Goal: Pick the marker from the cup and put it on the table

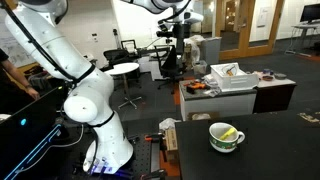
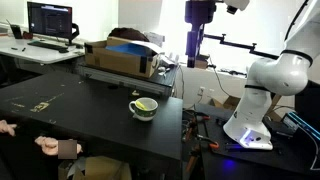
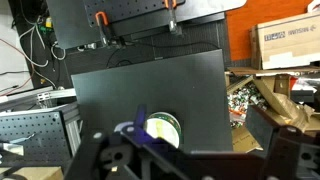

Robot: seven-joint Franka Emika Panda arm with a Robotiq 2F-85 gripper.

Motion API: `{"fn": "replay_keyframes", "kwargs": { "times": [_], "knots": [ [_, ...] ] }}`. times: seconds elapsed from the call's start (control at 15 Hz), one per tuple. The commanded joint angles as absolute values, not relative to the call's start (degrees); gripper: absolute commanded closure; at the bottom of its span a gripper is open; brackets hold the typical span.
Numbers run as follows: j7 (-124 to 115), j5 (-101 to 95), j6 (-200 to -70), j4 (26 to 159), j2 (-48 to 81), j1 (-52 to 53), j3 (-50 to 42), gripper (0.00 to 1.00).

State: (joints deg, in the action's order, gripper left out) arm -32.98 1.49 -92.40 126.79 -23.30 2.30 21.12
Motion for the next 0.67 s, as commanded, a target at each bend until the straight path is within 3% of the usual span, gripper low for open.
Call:
{"fn": "replay_keyframes", "kwargs": {
  "times": [0.0, 0.6],
  "knots": [
    [-33.56, 0.92, -92.3, 126.68, -22.99, 4.09, 19.62, 0.0],
    [-33.86, 0.4, -92.33, 126.81, -23.12, 4.04, 19.69, 0.0]
  ]
}}
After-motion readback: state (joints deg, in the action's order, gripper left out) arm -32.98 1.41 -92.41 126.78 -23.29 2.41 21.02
